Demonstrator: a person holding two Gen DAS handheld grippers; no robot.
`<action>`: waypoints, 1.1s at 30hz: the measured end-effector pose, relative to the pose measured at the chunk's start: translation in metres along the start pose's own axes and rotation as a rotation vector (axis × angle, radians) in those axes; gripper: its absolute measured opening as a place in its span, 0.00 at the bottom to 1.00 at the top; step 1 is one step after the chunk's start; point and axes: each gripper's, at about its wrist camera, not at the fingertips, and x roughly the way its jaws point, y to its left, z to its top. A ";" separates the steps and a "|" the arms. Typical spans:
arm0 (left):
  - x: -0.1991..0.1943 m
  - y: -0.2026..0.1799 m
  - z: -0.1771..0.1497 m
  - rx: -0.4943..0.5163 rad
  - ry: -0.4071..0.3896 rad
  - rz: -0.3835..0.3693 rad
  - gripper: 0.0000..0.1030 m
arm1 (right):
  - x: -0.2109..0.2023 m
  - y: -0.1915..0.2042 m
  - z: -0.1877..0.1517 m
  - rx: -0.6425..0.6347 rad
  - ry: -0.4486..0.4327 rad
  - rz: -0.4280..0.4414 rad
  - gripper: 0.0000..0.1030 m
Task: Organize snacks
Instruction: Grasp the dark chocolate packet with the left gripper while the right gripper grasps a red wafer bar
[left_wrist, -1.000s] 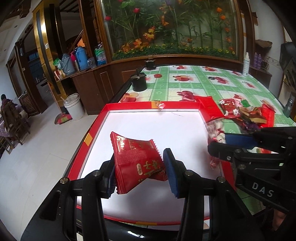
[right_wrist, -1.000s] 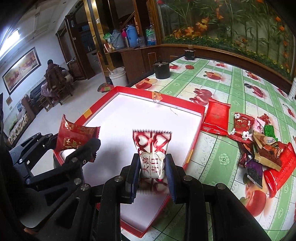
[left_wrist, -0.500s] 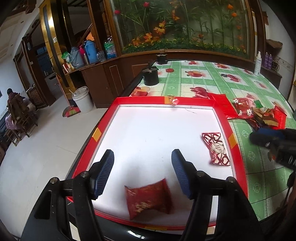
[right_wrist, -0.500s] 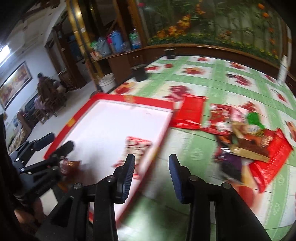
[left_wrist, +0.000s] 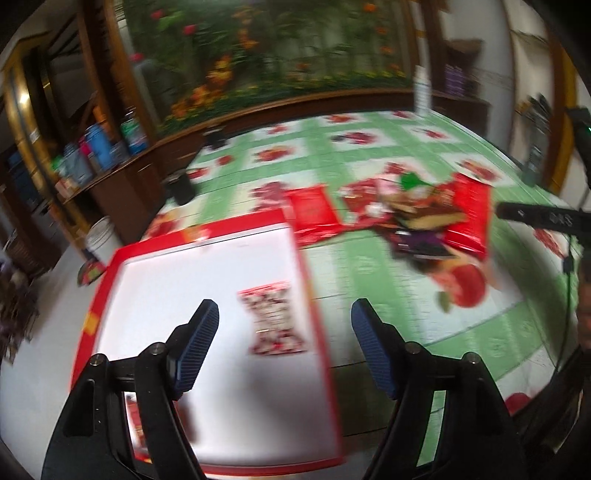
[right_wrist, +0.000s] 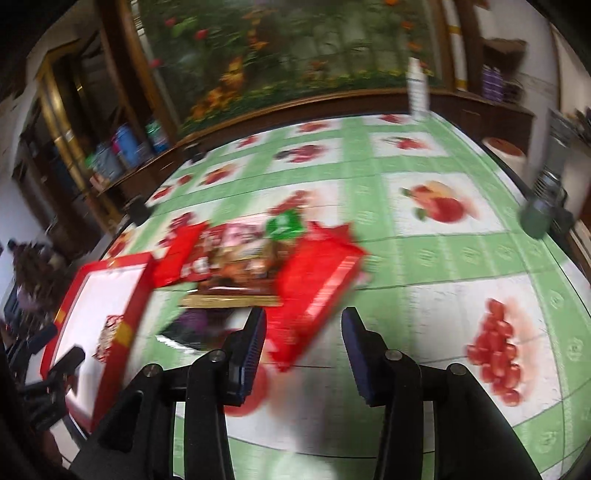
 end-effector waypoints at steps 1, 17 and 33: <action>0.001 -0.008 0.002 0.021 0.000 -0.008 0.72 | 0.001 -0.010 0.001 0.023 0.001 -0.002 0.44; 0.040 -0.057 0.043 0.021 0.079 -0.107 0.73 | 0.049 -0.023 0.017 0.154 0.086 0.101 0.49; 0.079 -0.079 0.048 -0.031 0.172 -0.241 0.73 | 0.064 -0.027 0.012 0.197 0.099 0.210 0.32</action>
